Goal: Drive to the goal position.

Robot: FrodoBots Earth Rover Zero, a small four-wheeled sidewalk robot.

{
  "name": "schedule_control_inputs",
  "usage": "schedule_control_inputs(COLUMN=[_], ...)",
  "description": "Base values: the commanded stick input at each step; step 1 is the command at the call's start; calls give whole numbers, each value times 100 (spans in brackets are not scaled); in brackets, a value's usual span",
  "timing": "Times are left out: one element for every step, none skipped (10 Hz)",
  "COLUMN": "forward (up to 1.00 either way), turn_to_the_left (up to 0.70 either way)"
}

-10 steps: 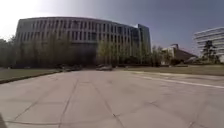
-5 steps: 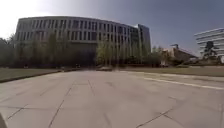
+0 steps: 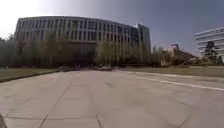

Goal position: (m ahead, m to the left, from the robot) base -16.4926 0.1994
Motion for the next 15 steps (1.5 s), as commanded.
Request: schedule_control_inputs(forward=[70, 70, 70, 70, 70, 70, 70, 70, 70, 70, 70, 70, 70, 70, 70], turn_to_the_left=[-35, -35, -35, -35, -35, -35, -35, -35, -35, -35, -35, -35, -35, -35, -35])
